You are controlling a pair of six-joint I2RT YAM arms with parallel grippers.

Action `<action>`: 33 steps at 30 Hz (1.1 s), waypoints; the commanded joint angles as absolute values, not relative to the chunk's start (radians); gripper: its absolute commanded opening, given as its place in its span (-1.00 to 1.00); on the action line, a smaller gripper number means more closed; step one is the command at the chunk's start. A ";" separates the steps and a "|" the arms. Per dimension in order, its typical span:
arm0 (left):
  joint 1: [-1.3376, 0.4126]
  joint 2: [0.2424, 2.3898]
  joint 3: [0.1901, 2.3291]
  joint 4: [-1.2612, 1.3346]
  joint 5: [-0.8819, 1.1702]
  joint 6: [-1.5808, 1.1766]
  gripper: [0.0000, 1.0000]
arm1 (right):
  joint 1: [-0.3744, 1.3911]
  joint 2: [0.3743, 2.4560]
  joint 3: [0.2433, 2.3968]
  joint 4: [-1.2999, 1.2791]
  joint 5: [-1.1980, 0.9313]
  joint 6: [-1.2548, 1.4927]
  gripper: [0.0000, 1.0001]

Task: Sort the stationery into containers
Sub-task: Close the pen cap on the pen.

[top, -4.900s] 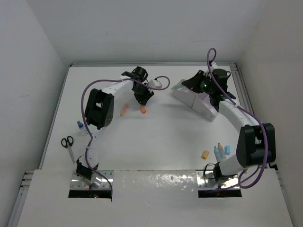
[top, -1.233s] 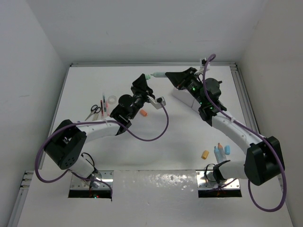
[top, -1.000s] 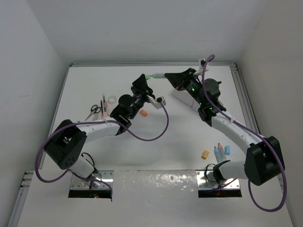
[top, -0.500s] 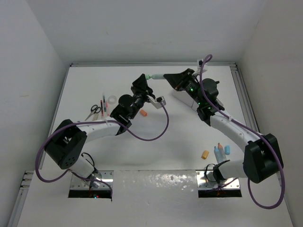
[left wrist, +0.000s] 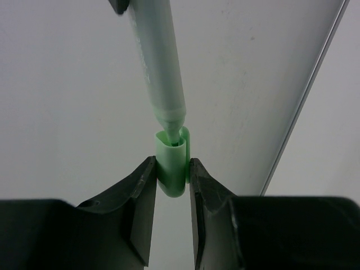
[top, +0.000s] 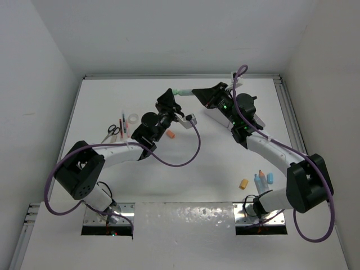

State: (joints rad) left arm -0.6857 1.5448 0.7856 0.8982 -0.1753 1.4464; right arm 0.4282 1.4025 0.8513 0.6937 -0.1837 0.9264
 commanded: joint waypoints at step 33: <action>-0.650 1.646 0.928 0.952 0.123 1.514 -1.00 | 0.512 1.597 0.973 0.684 -0.150 1.212 -1.00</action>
